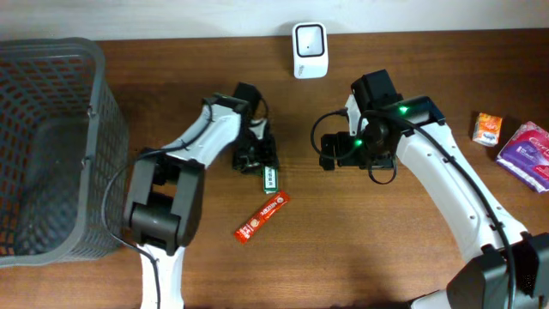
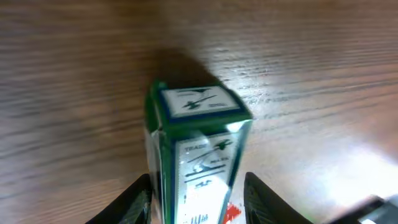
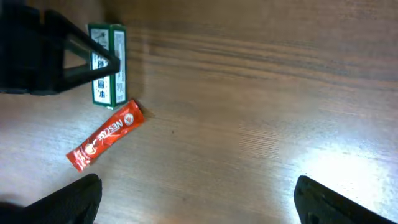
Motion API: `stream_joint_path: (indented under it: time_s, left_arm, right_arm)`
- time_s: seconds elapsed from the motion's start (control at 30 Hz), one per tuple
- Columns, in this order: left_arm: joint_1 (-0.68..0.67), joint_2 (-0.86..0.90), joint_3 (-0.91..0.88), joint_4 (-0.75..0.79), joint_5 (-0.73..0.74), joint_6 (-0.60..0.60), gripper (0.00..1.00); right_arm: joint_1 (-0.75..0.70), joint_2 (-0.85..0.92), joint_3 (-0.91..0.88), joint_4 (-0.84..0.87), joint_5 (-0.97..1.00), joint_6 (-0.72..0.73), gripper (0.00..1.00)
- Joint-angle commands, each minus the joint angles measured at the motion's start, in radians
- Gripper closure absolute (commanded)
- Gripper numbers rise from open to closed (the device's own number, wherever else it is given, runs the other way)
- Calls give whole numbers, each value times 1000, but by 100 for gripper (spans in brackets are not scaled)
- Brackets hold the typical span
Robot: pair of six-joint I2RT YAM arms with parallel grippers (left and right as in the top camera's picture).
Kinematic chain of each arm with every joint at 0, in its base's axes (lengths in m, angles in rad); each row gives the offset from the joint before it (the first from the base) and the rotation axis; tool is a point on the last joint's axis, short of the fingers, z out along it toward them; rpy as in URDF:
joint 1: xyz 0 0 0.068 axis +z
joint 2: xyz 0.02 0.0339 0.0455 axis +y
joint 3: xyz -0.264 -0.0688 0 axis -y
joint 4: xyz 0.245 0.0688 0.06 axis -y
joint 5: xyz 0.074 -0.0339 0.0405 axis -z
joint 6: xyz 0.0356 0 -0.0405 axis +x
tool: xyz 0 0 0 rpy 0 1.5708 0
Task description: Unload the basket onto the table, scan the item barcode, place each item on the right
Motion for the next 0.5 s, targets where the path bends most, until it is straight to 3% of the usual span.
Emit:
stream_joint_path:
  time_s: [0.0,0.13,0.33,0.47]
  left_arm:
    - [-79,9,16,24,-169,-113,58]
    - [-79,9,49,-8,-296,-112,71]
    - [-79,9,230,-118,-519,-108,72]
    - [-79,9,237,-93,-956,-109,69]
  right_arm:
    - [-6,-5,16,-24,-13,2,1]
    - [-6,-5,16,-29,-12,-18,1]
    - [-6,-5,16,-60,19,-18,1]
    - [-17,-6,18,-110,96,-18,1]
